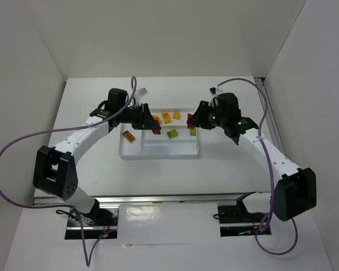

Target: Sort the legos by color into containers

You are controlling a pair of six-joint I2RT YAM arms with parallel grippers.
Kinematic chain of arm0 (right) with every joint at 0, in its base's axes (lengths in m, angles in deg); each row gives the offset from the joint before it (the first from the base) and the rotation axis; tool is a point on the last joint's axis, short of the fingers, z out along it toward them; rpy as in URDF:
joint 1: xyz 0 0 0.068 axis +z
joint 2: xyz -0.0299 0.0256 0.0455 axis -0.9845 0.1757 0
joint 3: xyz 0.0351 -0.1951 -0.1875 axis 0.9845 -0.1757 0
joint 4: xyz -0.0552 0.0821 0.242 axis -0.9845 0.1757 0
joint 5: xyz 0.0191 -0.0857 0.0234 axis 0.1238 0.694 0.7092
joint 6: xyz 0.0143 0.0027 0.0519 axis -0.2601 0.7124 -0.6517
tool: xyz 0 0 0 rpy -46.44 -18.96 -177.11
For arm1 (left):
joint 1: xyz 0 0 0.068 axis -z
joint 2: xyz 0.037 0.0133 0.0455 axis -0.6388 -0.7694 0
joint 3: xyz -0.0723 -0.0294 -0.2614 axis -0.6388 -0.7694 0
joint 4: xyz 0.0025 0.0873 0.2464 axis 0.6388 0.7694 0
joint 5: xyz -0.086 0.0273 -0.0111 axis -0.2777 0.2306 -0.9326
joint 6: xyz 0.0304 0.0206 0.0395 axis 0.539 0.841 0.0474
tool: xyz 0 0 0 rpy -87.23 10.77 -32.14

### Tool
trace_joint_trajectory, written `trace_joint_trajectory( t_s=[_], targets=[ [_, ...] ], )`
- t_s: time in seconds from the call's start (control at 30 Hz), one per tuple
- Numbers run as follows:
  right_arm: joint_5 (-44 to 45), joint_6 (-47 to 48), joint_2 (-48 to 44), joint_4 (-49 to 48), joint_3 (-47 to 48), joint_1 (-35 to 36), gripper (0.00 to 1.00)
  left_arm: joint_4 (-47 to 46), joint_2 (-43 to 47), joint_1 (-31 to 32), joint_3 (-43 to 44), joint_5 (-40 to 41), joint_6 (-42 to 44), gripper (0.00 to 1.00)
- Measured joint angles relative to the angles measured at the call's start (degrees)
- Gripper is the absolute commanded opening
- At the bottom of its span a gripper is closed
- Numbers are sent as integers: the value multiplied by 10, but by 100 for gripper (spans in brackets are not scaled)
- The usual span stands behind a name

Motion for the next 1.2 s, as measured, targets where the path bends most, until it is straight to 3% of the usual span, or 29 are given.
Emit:
trace_joint_trajectory(
  t_s=[0.3, 0.6, 0.63, 0.67, 0.73, 0.77, 0.8, 0.87, 0.9, 0.97, 1.07, 1.2],
  targets=[
    [163, 15, 88, 74, 13, 110, 10, 108, -64, 70, -12, 230, 11, 0],
    [175, 15, 147, 70, 9, 112, 13, 111, -118, 93, -13, 309, 9, 0],
    [175, 15, 153, 69, 7, 112, 19, 111, -124, 93, -13, 316, 7, 0],
    [175, 15, 158, 68, 4, 113, 23, 112, -128, 95, -13, 324, 3, 5],
    [175, 16, 163, 70, -1, 115, 35, 113, -133, 100, -13, 339, -3, 33],
    [176, 17, 164, 70, -3, 116, 47, 114, -134, 104, -12, 347, -4, 46],
    [178, 17, 165, 69, -4, 117, 51, 117, -134, 108, -10, 353, -4, 57],
    [181, 19, 165, 69, -5, 118, 64, 119, -134, 115, -2, 362, -3, 72],
    [183, 21, 165, 69, -5, 118, 77, 119, -134, 118, 4, 366, -5, 76],
    [186, 22, 165, 69, -5, 119, 87, 121, -134, 122, 12, 371, -5, 85],
    [192, 24, 165, 71, -5, 123, 92, 135, -134, 129, 28, 387, -4, 100],
    [228, 21, 155, 80, -5, 128, 96, 159, -123, 135, 48, 410, -4, 100]
  ],
)
